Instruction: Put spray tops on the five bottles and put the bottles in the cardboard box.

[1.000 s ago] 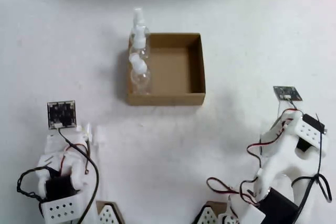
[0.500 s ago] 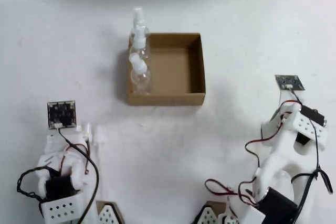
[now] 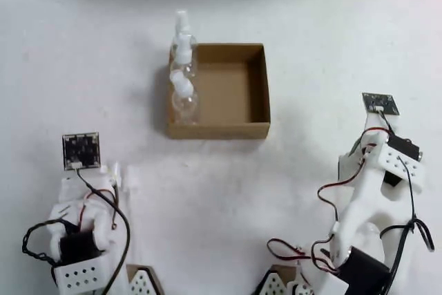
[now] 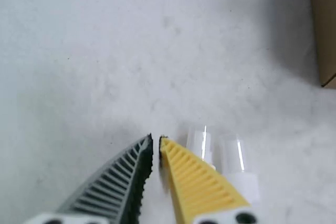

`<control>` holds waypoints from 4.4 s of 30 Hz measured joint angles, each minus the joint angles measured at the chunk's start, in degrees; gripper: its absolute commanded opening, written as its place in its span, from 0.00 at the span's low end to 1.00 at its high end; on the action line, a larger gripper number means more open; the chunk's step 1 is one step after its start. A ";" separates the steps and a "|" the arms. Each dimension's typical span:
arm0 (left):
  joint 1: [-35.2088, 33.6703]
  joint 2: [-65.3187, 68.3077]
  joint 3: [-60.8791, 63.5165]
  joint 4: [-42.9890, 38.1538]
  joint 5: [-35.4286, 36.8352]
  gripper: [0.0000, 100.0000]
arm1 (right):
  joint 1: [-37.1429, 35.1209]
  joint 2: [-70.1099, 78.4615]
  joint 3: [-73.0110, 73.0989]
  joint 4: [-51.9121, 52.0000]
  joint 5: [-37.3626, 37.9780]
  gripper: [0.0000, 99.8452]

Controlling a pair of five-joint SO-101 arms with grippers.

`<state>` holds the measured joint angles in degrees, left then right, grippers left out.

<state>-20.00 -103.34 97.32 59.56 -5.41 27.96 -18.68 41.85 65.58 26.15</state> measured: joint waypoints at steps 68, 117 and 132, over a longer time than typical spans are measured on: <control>0.44 0.00 0.00 0.00 -0.53 0.03 | -1.32 -10.73 13.19 -6.77 38.68 0.24; 0.44 0.00 0.00 0.00 -0.53 0.03 | -7.03 -19.69 11.87 -2.64 14.24 0.01; 0.44 0.00 0.00 0.00 -0.53 0.02 | -14.42 -21.19 10.29 -8.09 1.05 0.01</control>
<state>-19.56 -103.34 97.32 59.56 -5.93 13.54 -39.87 52.13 57.49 27.21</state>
